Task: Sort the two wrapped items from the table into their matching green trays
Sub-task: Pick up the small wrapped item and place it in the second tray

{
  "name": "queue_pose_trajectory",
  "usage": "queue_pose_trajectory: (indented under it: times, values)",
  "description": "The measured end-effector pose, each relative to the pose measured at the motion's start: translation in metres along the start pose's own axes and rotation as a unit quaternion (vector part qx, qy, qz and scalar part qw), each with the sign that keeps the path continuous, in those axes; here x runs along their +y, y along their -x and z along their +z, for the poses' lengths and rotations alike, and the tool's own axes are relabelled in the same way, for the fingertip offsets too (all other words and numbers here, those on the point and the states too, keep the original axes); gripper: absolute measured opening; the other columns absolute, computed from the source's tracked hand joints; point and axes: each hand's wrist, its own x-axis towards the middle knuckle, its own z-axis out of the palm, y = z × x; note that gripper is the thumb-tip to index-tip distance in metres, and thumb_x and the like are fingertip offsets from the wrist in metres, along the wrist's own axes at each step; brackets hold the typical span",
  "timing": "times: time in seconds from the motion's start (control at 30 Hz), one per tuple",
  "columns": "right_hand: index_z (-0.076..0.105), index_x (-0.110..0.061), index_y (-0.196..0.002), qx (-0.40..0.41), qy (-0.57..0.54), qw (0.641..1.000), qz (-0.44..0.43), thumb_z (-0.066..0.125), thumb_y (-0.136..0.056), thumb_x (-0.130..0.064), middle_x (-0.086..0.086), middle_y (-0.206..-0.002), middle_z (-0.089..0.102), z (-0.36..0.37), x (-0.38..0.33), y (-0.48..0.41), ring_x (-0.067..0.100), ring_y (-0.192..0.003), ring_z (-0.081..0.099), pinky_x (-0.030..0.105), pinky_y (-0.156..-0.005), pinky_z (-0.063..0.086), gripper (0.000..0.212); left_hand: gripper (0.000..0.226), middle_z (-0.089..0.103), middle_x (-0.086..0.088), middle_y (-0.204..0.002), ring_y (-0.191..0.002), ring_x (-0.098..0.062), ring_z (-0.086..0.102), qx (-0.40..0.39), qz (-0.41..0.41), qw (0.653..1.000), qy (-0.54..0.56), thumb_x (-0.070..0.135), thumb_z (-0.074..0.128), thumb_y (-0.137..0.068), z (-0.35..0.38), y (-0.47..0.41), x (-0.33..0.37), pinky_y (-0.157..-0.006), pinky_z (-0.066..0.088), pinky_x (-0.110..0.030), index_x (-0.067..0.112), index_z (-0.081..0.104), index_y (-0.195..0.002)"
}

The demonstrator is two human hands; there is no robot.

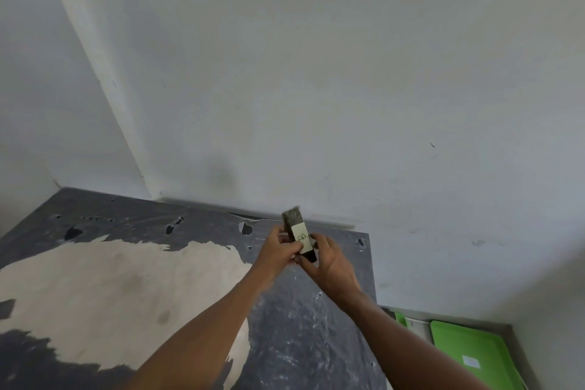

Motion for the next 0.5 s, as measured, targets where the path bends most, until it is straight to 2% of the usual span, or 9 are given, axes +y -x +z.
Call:
queue_pose_trajectory:
  times: [0.1,0.17,0.23,0.33,0.37,0.43,0.5]
  values:
    - [0.032,-0.014,-0.145,-0.007,0.097,0.993,-0.065,0.056,-0.09,-0.058,0.008,-0.14,0.052,-0.013,0.01,-0.005,0.022,-0.126,0.052,0.037,-0.094,0.053,0.075,0.041,0.066,-0.014,-0.114,-0.098,-0.026,0.071,-0.033,0.005,0.998,-0.06,0.004,0.064,-0.088,-0.013,-0.003,0.011,-0.079,0.063,-0.043,0.015,0.05,-0.125]
    - [0.026,-0.01,-0.149,0.015,0.124,0.985,-0.115,0.058,-0.09,-0.054,0.012,-0.145,0.045,-0.028,0.014,-0.012,0.026,-0.131,0.047,0.04,-0.099,0.051,0.08,0.04,0.068,-0.01,-0.111,-0.096,-0.024,0.071,-0.053,0.004,0.994,-0.099,0.004,0.062,-0.09,-0.022,-0.005,0.019,-0.077,0.062,-0.039,0.015,0.053,-0.127]
    - [0.02,-0.008,-0.151,0.016,0.158,0.972,-0.174,0.062,-0.09,-0.047,0.015,-0.152,0.037,-0.042,0.014,-0.022,0.028,-0.138,0.039,0.043,-0.107,0.047,0.083,0.041,0.07,-0.004,-0.109,-0.097,-0.02,0.07,-0.073,0.001,0.986,-0.148,0.006,0.062,-0.09,-0.031,-0.008,0.027,-0.081,0.062,-0.039,0.019,0.057,-0.128]
    - [0.015,-0.009,-0.153,-0.016,0.21,0.947,-0.244,0.067,-0.089,-0.038,0.015,-0.16,0.025,-0.052,0.01,-0.033,0.028,-0.146,0.027,0.042,-0.118,0.032,0.088,0.042,0.069,0.009,-0.105,-0.097,-0.009,0.068,-0.127,0.002,0.966,-0.223,0.013,0.064,-0.091,-0.041,-0.008,0.041,-0.077,0.06,-0.024,0.025,0.059,-0.131]
    - [0.018,-0.009,-0.152,-0.023,0.223,0.941,-0.255,0.068,-0.088,-0.036,0.015,-0.159,0.027,-0.052,0.007,-0.035,0.028,-0.146,0.028,0.041,-0.118,0.03,0.086,0.043,0.068,0.013,-0.103,-0.096,-0.004,0.066,-0.144,0.005,0.958,-0.249,0.015,0.065,-0.091,-0.042,-0.008,0.047,-0.073,0.057,-0.017,0.026,0.058,-0.132]
    - [0.033,-0.006,-0.147,-0.02,0.234,0.936,-0.262,0.071,-0.084,-0.028,0.015,-0.151,0.042,-0.048,0.002,-0.036,0.029,-0.138,0.041,0.042,-0.114,0.037,0.076,0.044,0.067,0.015,-0.103,-0.095,0.001,0.063,-0.164,0.02,0.941,-0.296,0.019,0.065,-0.092,-0.044,-0.007,0.056,-0.069,0.054,-0.013,0.027,0.057,-0.134]
    - [0.047,-0.007,-0.137,-0.012,0.223,0.942,-0.249,0.069,-0.083,-0.02,0.013,-0.136,0.056,-0.043,-0.002,-0.033,0.03,-0.124,0.054,0.043,-0.103,0.049,0.059,0.043,0.068,0.005,-0.111,-0.101,-0.007,0.064,-0.173,0.036,0.932,-0.316,0.019,0.065,-0.092,-0.047,-0.009,0.06,-0.081,0.057,-0.021,0.026,0.057,-0.134]
